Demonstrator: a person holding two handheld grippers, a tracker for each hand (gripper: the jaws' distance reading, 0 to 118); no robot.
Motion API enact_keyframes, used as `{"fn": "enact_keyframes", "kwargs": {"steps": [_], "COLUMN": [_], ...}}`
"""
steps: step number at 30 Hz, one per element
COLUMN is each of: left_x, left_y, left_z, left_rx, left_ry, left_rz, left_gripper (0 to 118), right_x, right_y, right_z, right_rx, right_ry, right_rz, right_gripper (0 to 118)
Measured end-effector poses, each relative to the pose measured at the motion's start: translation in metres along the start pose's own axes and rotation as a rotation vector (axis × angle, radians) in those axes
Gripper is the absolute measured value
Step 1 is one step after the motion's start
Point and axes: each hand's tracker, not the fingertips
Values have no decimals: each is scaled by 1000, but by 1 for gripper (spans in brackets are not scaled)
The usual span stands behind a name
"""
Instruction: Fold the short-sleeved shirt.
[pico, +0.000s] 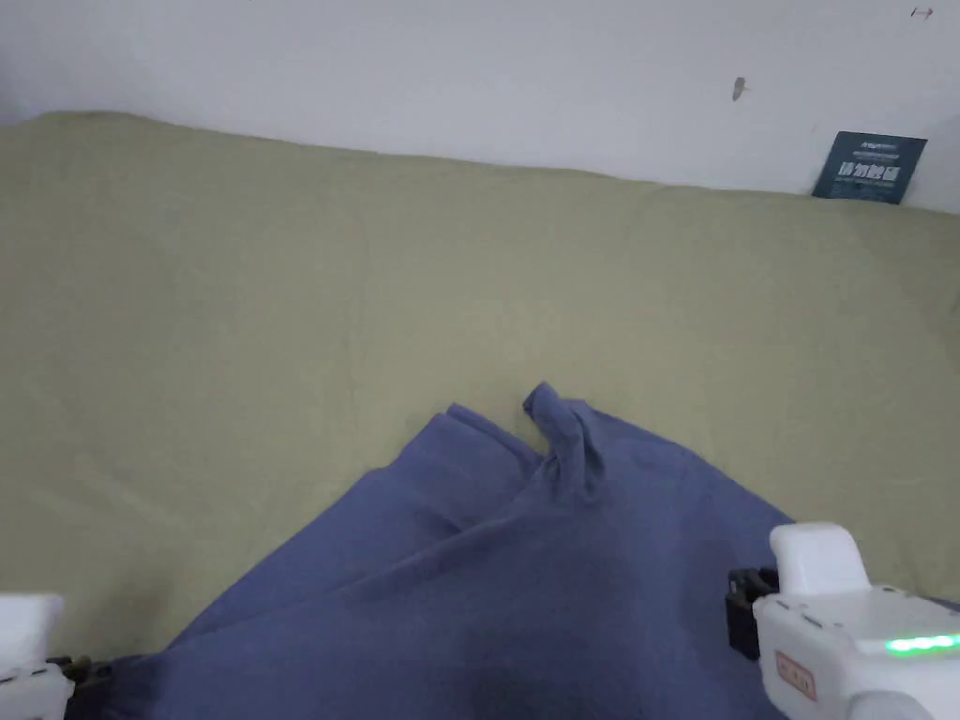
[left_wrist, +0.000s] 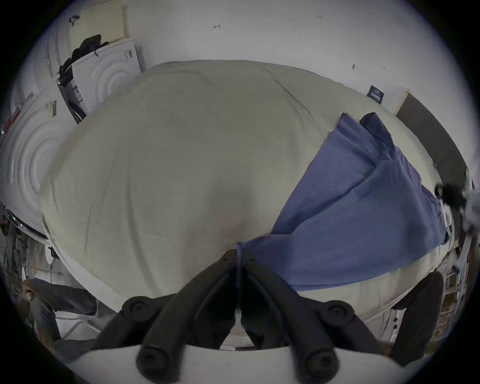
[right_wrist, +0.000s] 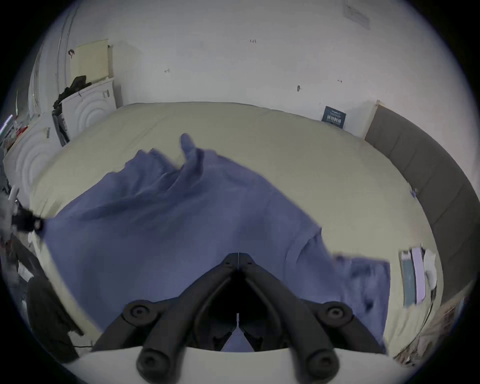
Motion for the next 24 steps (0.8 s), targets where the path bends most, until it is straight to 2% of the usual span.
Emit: {"fn": "enact_keyframes", "kwargs": {"steps": [5,9,12,13,14,15,16,17,18,19,20,22,23,24], "left_x": [2,1,2,2,0,-1,-1,-1,-1,-1,0,-2,-2,-2], "left_y": [1,4,6,8,8,8,9,10,10,10,11,10,9,9], "left_z": [-7,-15,-18,-18,-19,-20,-21,-22,-20,-20,-21,-23,-24,-24], "left_rx": [-12,-31,-35,-39,-41,-44,-47,-50,-51,-52,-54,-55,-55,-54], "left_ry": [-4,-7,-5,-5,-6,-7,-8,-11,-12,-15,-16,-15,-11,-8], "left_rz": [17,36,38,37,35,35,37,39,44,48,49,50,45,40], "left_gripper": [2,2,2,2,2,2,2,2,2,2,2,2,2,2], "right_x": [29,51,58,57,57,57,55,55,50,46,42,35,32,39], "right_y": [64,91,97,98,99,101,101,100,103,105,97,91,92,94], "right_z": [-74,-125,-147,-153,-158,-162,-166,-162,-157,-157,-164,-164,-159,-167], "right_rx": [-29,-116,-154,-157,-167,-186,-220,-213,-191,-221,-254,-265,-254,-252], "right_ry": [-63,-25,20,17,25,28,29,19,54,33,27,4,17,27], "right_rz": [46,-20,-20,-1,19,23,37,33,57,69,104,157,137,117], "right_gripper": [0,0,0,10,42,89,117,110,105,104,103,93,79,54]}}
